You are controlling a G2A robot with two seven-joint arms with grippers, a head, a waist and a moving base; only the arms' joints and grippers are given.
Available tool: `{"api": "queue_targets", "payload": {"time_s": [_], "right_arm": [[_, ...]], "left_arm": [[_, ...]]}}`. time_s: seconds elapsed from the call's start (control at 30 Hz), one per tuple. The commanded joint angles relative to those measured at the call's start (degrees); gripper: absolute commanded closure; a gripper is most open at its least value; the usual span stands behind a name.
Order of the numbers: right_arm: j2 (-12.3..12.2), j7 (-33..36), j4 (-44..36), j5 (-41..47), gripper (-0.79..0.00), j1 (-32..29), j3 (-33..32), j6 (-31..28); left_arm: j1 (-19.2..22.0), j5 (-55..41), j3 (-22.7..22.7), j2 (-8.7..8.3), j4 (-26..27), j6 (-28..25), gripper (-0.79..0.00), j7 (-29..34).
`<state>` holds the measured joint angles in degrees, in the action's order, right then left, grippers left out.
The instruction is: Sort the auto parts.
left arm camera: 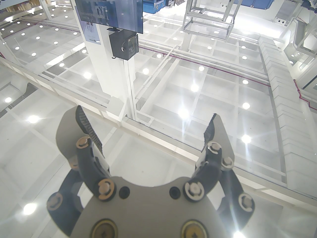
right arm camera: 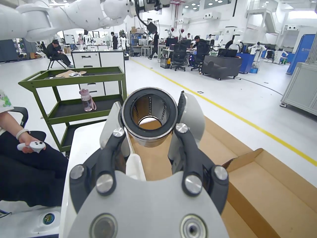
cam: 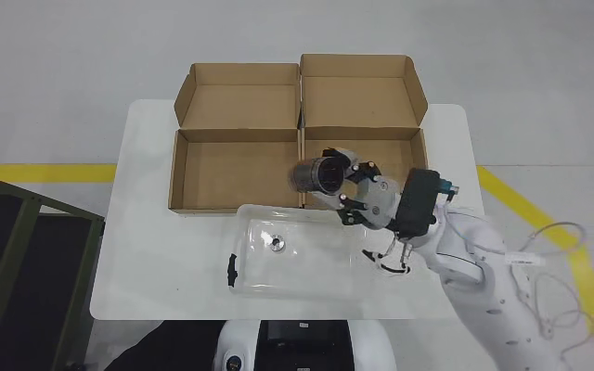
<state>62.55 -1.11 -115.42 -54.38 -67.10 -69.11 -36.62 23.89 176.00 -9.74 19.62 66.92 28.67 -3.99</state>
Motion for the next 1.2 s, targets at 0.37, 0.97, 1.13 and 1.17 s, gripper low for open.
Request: {"api": "queue_targets", "payload": {"time_s": [0.37, 0.97, 1.13, 1.17], "right_arm": [[0.1, -6.0, -1.0, 3.8, 0.000, -1.3, -4.6, -0.5], [1.1, -1.6, 5.1, 1.1, 0.000, 4.5, 0.5, -2.6], [1.8, 0.0, 7.2, -0.5, 0.000, 6.0, 4.7, -1.7], [1.9, 0.2, 7.8, -0.7, 0.000, 6.2, 5.4, -1.4]], "left_arm": [[0.0, 0.0, 0.0, 0.00, 0.0, 0.0, -0.785, 0.0], [0.0, 0.0, 0.0, 0.00, 0.0, 0.0, -0.785, 0.0], [0.0, 0.0, 0.0, 0.00, 0.0, 0.0, -0.785, 0.0], [0.0, 0.0, 0.0, 0.00, 0.0, 0.0, -0.785, 0.0]]}}
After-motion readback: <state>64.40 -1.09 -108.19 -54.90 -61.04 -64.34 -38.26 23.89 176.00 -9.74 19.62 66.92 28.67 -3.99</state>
